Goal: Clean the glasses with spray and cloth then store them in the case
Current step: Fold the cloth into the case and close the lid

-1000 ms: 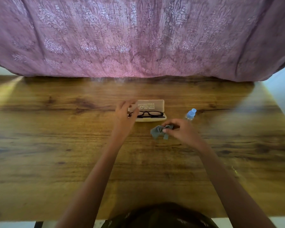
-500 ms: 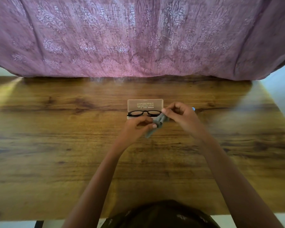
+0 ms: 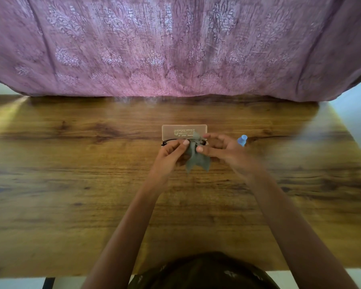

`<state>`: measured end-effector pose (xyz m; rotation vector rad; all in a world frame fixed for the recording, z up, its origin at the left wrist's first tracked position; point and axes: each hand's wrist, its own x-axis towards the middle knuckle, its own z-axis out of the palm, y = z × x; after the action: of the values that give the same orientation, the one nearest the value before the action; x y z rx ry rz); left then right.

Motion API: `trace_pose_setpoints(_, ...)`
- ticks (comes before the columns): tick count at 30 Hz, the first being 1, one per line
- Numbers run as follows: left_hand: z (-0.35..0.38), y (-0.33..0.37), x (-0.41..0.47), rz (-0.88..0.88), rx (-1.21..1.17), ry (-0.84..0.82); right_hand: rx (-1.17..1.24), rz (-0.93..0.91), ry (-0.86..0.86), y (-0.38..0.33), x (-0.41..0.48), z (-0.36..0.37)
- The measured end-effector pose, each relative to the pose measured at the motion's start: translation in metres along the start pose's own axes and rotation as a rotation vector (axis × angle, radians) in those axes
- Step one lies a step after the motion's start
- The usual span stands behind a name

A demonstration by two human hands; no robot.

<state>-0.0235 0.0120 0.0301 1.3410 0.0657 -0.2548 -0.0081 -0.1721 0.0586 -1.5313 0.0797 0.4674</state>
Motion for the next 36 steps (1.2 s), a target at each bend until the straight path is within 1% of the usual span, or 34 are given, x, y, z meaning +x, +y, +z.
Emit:
trace_pose_setpoints(3,-0.002,0.002,0.0,-0.064,-0.05,0.031,0.057,0.034,-0.043,0.007,-0.002,0.001)
trace_pose_setpoints(7,-0.006,0.001,0.002,-0.143,0.007,0.111,0.073,-0.02,0.039,0.011,-0.004,0.004)
trace_pose_setpoints(9,-0.009,0.002,0.002,-0.167,0.005,0.136,0.082,-0.038,0.047,0.011,-0.005,0.003)
trace_pose_setpoints(16,-0.013,0.013,-0.002,-0.247,-0.046,0.026,0.092,-0.09,-0.028,0.011,-0.006,0.0)
trace_pose_setpoints(19,-0.016,0.016,-0.004,-0.173,0.048,-0.029,0.062,-0.115,-0.029,0.01,-0.005,-0.001)
trace_pose_setpoints(22,-0.017,0.02,-0.004,-0.054,0.261,-0.08,-0.076,-0.19,-0.003,0.008,-0.005,-0.002)
trace_pose_setpoints(27,-0.013,0.024,-0.003,0.117,0.605,-0.034,-0.445,-0.282,0.114,0.005,-0.005,0.003)
trace_pose_setpoints(30,-0.011,0.024,-0.001,0.211,0.765,0.008,-0.593,-0.313,0.167,0.003,-0.005,0.004)
trace_pose_setpoints(34,-0.01,0.026,0.0,0.324,0.873,0.069,-0.671,-0.386,0.2,-0.001,-0.004,0.004)
trace_pose_setpoints(36,-0.01,0.029,-0.002,0.319,0.864,0.067,-0.639,-0.411,0.177,-0.001,-0.004,0.003)
